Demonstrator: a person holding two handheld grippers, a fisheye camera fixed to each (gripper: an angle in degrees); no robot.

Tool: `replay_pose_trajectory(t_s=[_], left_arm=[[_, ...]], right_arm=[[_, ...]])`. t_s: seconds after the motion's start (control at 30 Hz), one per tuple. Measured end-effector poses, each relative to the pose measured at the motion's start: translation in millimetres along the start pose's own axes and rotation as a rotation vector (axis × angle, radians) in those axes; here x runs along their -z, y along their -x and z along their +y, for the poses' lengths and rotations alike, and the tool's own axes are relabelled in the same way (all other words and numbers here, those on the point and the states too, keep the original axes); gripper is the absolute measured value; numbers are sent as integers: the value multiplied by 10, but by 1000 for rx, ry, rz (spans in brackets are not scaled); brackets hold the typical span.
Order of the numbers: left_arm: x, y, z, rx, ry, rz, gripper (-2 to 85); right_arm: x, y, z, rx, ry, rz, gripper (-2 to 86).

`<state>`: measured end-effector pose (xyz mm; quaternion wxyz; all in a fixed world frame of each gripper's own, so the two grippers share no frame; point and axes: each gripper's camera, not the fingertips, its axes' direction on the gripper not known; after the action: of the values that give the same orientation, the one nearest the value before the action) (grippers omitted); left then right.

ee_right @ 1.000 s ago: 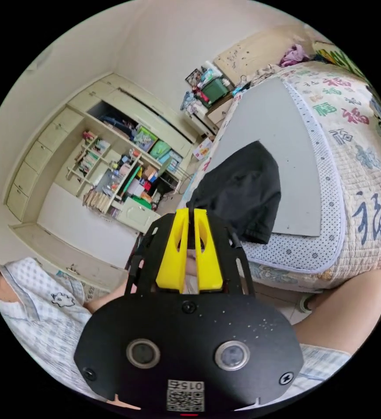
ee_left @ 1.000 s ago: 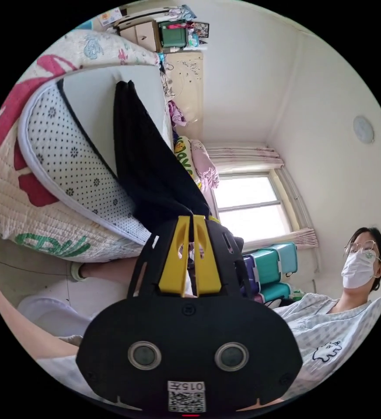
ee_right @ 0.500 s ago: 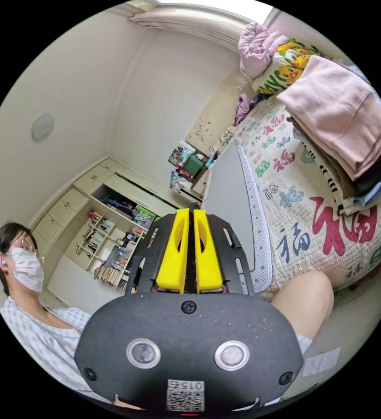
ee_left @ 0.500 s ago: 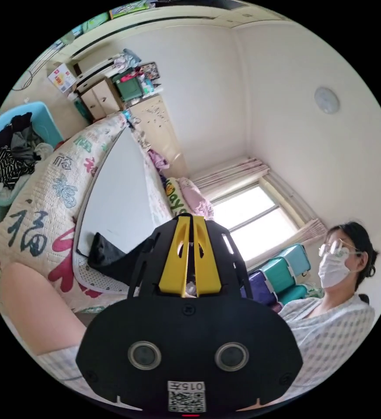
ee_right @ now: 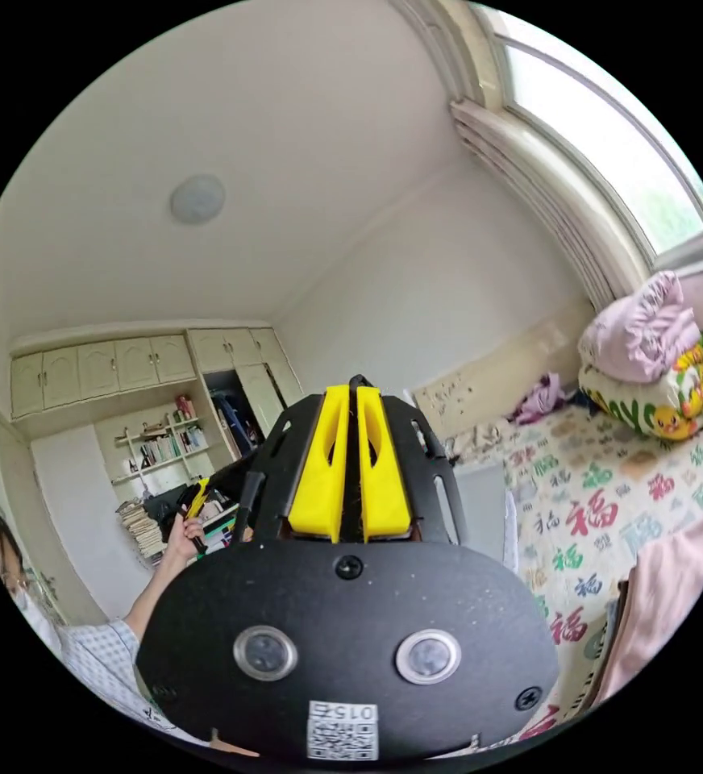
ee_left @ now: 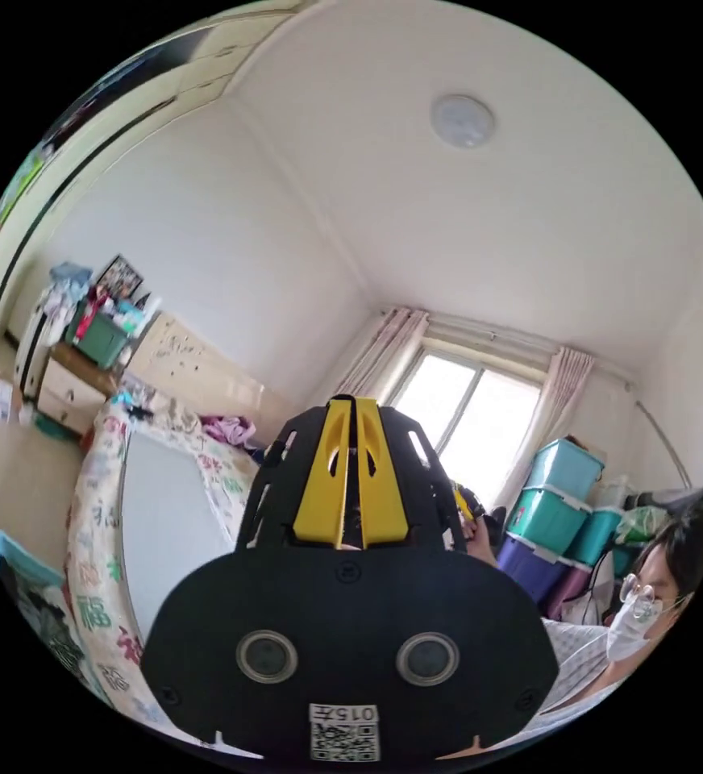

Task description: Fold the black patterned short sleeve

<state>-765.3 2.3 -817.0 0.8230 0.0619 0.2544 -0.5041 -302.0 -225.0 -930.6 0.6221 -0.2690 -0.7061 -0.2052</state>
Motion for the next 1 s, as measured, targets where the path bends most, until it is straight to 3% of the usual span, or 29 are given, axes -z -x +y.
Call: replay_pose_trajectory(t_s=[0.13,0.23,0.4,0.53,0.6,0.73,1.0], left_arm=[[195,-341,163,-93,30,29,-8],[373,-227,706,-60,127,24,-8],[545,445,2114,151,384,-133,-8],[405,1100,3267,387,638,-328,-7],[271,1218,3588,407,751,-403,-7],[-109,1228,3989,382,975,-459,-6],[-496,1289,4137,402,1045,-471,-4]], right_arm=[[338,263,218,74,45,-72,4],[550,205,1014,50,174,-97,5],[521,-322,3267,-125,536,120,5],[302,-745,4548,-346,734,262,5],[63,-855,5112,-413,906,359,5],[-302,-705,5525,-350,1119,422,5],[-651,-713,5862,-440,1216,414,12]])
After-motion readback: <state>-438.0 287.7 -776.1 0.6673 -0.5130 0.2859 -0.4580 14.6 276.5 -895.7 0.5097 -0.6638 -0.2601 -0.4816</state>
